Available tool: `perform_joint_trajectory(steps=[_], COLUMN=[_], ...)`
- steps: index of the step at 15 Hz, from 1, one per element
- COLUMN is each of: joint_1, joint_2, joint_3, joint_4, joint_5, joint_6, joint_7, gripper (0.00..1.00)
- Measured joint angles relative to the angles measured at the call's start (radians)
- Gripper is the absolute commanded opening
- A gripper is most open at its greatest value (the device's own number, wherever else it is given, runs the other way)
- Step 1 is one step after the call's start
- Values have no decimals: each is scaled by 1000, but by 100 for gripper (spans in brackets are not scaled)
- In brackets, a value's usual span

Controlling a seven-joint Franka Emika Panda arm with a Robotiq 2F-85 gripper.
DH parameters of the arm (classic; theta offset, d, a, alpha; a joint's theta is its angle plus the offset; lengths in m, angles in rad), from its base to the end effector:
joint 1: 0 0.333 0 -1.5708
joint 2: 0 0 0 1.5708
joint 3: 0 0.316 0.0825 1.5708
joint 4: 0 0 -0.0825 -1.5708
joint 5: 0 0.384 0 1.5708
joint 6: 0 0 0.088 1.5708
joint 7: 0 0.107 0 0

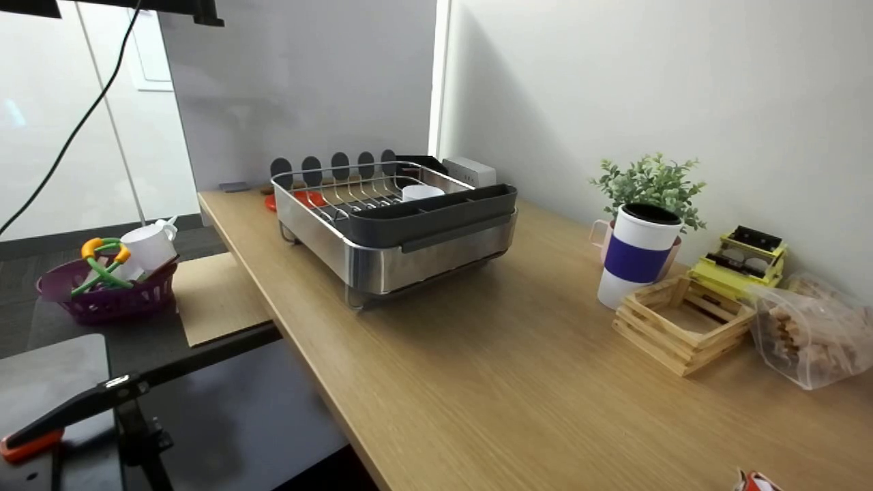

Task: Take the cup out of the dish rack and put it on the table

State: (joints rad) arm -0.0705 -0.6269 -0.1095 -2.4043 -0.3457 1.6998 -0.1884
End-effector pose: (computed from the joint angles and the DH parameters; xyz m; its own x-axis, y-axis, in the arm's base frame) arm 0.3438 -0.1005 0.5278 0.9883 0.0722 -0.1340 0.1042 -0.9627 0.2498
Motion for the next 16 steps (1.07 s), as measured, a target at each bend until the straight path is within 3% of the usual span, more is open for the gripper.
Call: perform_joint_trajectory(steps=[9, 16], joint_1=[124, 154], joint_2=[87, 252], joint_3=[74, 112], joint_4=[55, 132], joint_5=[0, -1], joint_6=[85, 93], joint_7=[-29, -60], gripper=[100, 100])
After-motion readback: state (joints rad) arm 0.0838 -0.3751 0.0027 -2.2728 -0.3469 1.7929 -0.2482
